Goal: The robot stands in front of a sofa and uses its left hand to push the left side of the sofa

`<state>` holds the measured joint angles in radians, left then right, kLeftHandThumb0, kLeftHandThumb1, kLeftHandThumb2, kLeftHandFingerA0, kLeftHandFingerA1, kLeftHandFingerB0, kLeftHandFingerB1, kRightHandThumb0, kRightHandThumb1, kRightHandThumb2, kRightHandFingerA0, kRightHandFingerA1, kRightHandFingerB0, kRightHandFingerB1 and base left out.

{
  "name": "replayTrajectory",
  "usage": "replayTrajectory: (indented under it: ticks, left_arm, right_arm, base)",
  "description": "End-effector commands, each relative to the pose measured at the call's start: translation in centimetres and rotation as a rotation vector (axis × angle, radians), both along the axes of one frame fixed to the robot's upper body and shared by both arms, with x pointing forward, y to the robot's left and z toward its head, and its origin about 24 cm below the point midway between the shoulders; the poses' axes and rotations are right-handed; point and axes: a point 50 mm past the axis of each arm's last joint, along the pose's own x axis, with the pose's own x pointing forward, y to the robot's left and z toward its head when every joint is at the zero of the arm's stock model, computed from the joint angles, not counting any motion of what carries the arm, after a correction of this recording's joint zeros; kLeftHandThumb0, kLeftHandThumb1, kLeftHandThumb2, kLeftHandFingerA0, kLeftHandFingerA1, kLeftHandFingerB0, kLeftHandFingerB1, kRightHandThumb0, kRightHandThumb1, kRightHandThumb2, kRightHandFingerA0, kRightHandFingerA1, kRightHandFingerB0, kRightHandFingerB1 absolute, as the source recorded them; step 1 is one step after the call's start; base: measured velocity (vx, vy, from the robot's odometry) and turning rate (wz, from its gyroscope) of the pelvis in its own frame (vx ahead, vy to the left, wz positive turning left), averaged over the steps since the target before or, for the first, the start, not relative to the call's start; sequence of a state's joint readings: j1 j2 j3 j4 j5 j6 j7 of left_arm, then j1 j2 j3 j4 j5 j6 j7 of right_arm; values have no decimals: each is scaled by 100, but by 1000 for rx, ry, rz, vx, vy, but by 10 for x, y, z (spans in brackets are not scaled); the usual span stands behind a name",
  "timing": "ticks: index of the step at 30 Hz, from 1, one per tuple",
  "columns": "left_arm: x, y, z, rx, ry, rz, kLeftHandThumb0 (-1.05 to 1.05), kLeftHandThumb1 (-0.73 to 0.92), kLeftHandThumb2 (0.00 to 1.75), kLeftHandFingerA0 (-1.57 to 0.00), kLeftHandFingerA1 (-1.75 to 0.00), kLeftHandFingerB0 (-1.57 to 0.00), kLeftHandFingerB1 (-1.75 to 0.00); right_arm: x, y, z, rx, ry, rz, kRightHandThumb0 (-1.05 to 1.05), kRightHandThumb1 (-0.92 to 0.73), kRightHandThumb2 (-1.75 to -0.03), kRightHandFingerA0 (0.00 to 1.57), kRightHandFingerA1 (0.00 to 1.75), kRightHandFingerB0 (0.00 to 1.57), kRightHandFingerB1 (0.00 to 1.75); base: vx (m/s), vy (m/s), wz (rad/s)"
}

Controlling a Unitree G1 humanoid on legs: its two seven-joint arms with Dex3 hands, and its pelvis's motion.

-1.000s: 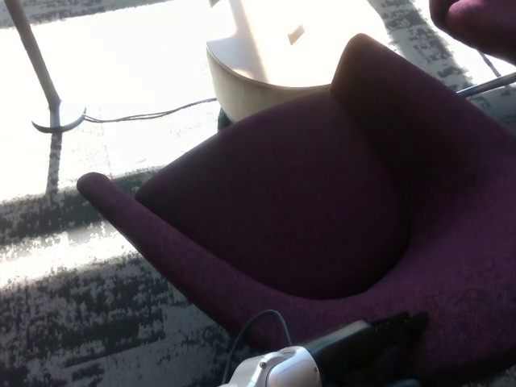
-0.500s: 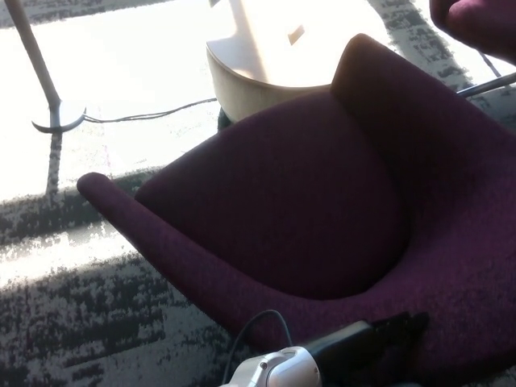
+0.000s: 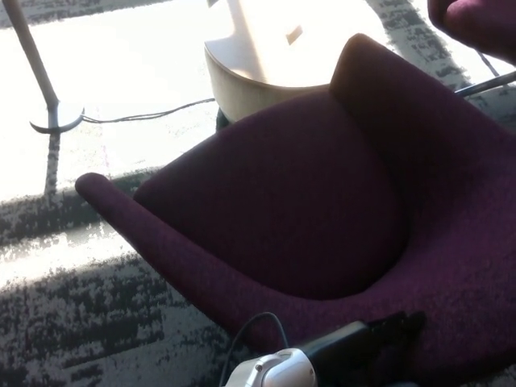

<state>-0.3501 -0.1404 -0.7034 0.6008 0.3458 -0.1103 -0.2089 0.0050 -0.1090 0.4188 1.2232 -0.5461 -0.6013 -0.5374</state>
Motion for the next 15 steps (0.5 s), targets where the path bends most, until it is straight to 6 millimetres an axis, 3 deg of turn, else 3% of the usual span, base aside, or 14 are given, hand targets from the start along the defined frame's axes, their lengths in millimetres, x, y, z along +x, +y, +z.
replayTrajectory:
  ticks: [1,4,8,11,12,15]
  left_arm:
    - [2,21,-3,8,53,3,-100,86,124,-3,-25,-8,-11]
    - [9,38,-4,20,66,49,-100,86,125,-4,-17,-7,-9]
    - [11,47,-6,6,73,77,-94,84,124,-2,-22,-3,-12]
    - [11,55,-8,2,104,97,-102,87,126,-4,-14,-7,-7]
    - [10,57,-8,0,107,100,-95,83,125,-1,-17,-2,-10]
    - [10,65,-9,15,81,106,-93,84,125,-4,-20,-6,-13]
  right_arm:
    - [-5,-5,0,32,14,-54,-44,-63,-59,81,67,71,46]
    - [-2,-4,-1,7,12,-32,-45,-64,-59,81,72,73,46]
    - [-2,-5,0,1,8,-15,-45,-65,-60,81,71,73,47]
    - [-3,-5,0,-3,5,-11,-45,-65,-60,81,73,73,48]
    - [-3,-5,0,-3,7,-13,-45,-65,-60,80,72,72,47]
    - [-4,-5,-1,-2,11,-12,-45,-65,-60,80,70,72,46]
  base:
    - [0,0,0]
    - [0,0,0]
    - [0,0,0]
    - [0,0,0]
    - [0,0,0]
    - [0,0,0]
